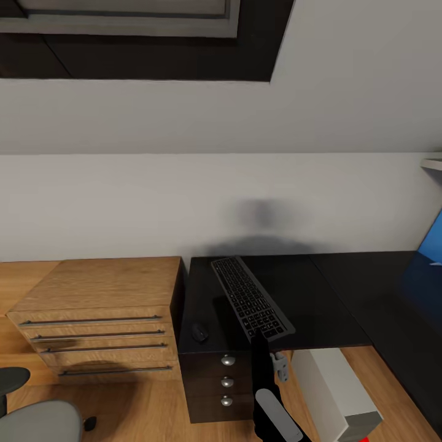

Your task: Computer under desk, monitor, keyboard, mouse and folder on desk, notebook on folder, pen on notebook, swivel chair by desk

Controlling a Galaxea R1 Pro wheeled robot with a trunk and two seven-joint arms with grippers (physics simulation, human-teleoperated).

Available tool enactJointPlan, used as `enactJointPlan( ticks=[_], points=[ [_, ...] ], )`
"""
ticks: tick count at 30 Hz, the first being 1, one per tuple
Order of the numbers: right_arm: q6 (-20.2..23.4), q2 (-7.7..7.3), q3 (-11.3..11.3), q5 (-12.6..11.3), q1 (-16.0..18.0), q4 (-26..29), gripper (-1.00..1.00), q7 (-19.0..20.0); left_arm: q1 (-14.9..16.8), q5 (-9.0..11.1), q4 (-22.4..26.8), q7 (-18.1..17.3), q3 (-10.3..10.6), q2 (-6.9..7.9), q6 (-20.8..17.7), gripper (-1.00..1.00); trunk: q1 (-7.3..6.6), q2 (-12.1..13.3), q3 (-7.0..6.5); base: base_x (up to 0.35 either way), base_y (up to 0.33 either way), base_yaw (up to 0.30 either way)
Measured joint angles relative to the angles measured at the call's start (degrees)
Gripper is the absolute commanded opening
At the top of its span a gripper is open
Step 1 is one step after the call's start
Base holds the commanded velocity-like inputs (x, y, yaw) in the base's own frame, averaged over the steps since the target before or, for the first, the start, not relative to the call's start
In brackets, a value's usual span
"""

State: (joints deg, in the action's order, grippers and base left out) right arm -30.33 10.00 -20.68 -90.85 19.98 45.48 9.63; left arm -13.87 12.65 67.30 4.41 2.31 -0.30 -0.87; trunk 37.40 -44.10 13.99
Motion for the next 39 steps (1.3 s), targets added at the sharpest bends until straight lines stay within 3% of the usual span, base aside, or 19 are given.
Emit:
enactJointPlan(
  ticks=[27,31,39],
  points=[
    [0.1,0.00,-0.2,-0.5,0.0,-3.9,-1.00,-0.2,0.0,0.2,-1.7,0.1,-0.2,-0.23,0.0,1.00,5.94,-10.8,4.86,0.000,0.000,0.000],
    [0.1,0.00,-0.3,-3.0,0.0,-3.9,-1.00,0.0,0.0,0.1,-1.7,0.1,-0.2,-0.25,0.0,1.00,6.81,-12.4,5.58,0.000,0.000,0.000],
    [0.1,0.00,-0.4,-4.3,0.0,-3.8,-1.00,0.0,0.0,0.1,-1.7,0.1,-0.2,-0.25,0.0,1.00,8.57,-15.7,7.02,0.000,0.000,0.000]
  ],
)
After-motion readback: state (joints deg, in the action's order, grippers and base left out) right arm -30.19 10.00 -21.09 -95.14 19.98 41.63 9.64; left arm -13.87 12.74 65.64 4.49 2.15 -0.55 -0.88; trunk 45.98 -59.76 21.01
